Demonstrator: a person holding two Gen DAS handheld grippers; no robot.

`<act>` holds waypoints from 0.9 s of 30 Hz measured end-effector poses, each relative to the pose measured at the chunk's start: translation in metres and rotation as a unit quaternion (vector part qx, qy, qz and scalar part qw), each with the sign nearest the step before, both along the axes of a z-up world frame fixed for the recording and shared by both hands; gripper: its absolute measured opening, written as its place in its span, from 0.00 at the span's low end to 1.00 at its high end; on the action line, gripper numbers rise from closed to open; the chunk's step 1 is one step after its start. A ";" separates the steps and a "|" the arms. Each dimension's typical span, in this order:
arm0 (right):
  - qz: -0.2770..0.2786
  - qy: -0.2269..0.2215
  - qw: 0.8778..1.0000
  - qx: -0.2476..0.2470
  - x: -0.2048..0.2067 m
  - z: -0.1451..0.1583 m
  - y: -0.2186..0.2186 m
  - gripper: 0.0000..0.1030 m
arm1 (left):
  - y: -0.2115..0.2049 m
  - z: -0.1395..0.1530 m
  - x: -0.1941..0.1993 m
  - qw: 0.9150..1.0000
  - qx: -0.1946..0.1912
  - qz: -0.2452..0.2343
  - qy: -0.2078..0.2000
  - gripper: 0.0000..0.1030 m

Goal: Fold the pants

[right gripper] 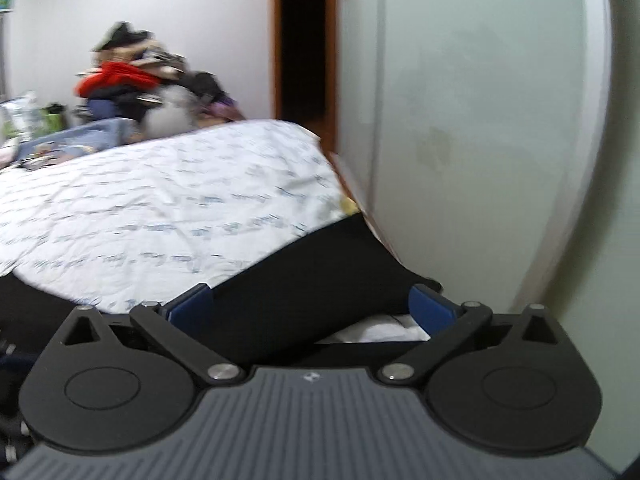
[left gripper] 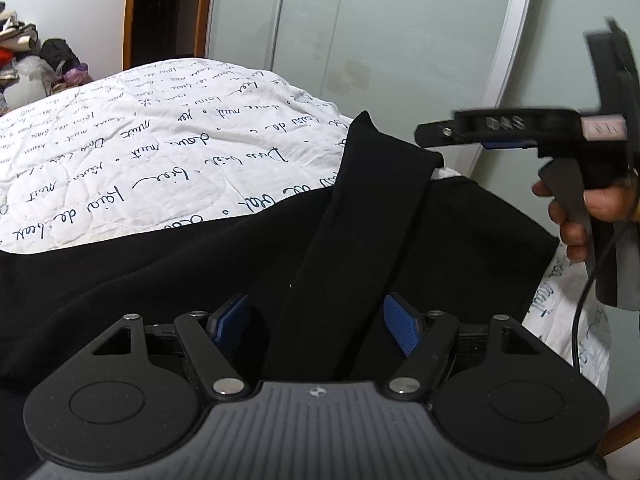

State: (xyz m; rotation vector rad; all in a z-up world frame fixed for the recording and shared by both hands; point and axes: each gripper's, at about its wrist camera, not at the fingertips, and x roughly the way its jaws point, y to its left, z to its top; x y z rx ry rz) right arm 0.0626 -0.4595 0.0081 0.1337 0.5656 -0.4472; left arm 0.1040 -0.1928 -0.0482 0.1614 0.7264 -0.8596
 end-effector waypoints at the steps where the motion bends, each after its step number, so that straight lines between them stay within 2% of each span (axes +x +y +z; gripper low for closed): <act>1: -0.016 0.006 1.000 0.004 0.004 -0.001 -0.001 1.00 | -0.001 0.000 -0.002 1.000 0.005 -0.004 -0.006 0.75; 3: -0.034 0.012 0.999 0.008 0.008 -0.006 0.002 1.00 | -0.002 -0.002 -0.007 1.000 0.011 -0.011 -0.016 0.79; 6: -0.025 0.016 1.000 -0.003 0.012 -0.016 0.009 1.00 | -0.005 -0.003 -0.014 0.999 0.020 -0.021 -0.032 0.80; 14: -0.048 0.083 0.990 -0.108 0.005 -0.037 0.033 1.00 | -0.001 -0.007 -0.025 0.999 0.014 -0.027 -0.039 0.83; 17: -0.057 0.108 0.987 -0.105 -0.003 -0.051 0.030 1.00 | -0.002 -0.005 -0.032 0.998 0.020 -0.041 -0.043 0.83; 19: -0.073 0.088 0.991 -0.072 -0.016 -0.046 0.023 1.00 | 0.003 0.000 -0.033 0.998 0.013 -0.044 -0.035 0.83; 21: -0.079 0.028 0.996 -0.042 -0.030 -0.030 0.022 1.00 | 0.013 0.006 -0.029 0.999 0.004 -0.026 -0.027 0.83; 23: -0.037 -0.047 0.998 -0.010 -0.039 -0.015 0.028 1.00 | 0.028 0.013 -0.021 1.000 -0.008 0.003 -0.023 0.83; 24: -0.009 -0.068 0.998 0.003 -0.037 -0.010 0.033 1.00 | 0.037 0.017 -0.016 0.999 -0.014 0.019 -0.022 0.83; 27: 0.075 -0.072 0.995 -0.001 -0.014 -0.008 0.059 1.00 | 0.069 0.028 -0.003 0.997 -0.016 0.074 -0.024 0.83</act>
